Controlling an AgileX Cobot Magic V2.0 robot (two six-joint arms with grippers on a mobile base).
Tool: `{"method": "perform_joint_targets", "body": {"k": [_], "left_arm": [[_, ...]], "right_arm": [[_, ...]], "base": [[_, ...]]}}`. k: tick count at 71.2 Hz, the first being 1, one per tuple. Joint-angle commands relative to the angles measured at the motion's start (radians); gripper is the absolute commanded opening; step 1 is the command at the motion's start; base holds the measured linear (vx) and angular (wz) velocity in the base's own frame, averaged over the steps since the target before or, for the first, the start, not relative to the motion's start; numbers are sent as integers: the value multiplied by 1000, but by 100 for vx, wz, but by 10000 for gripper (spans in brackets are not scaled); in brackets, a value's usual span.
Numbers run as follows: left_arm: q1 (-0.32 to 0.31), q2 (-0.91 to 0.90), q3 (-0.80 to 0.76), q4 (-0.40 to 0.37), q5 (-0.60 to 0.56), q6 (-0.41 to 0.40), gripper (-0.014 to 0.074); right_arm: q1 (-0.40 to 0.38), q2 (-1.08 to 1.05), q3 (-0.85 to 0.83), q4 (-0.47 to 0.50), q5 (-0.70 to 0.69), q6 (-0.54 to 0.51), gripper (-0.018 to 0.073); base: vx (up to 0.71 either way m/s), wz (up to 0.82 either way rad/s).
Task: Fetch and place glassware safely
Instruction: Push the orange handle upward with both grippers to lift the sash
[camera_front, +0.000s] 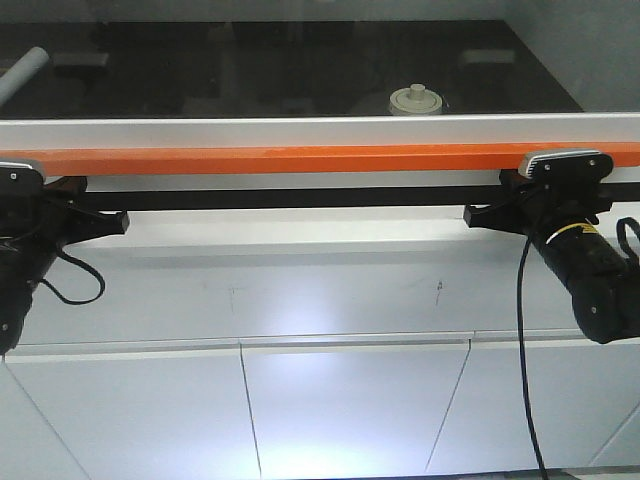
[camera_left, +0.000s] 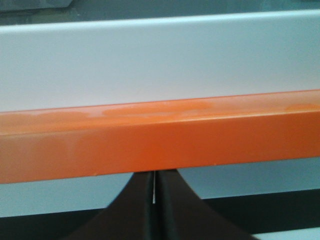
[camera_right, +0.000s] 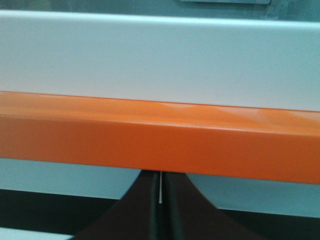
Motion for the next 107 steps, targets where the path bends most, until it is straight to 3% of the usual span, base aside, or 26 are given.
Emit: {"method": "perform_joint_targets", "body": {"k": [1,30,70,107], "left_arm": [[-6,-87,-50,0,-157,-8,-7],[-6,-137,-179,47,-57,-7,-7],[-6,-211,-195,46,-16,-7,-7],[-6,-308,-241,44,40,-6,-7]], "right_arm": [[-6,-87,-34,-7,-169,-7,-1],[-6,-155,-35,-7,-167,-7,-1],[-6,-240,-39,-8,-147,-7,-1],[-5,-308,-131,-35,-41,-7,-1]], "base": [[0,0],[0,0],[0,0],[0,0]]}}
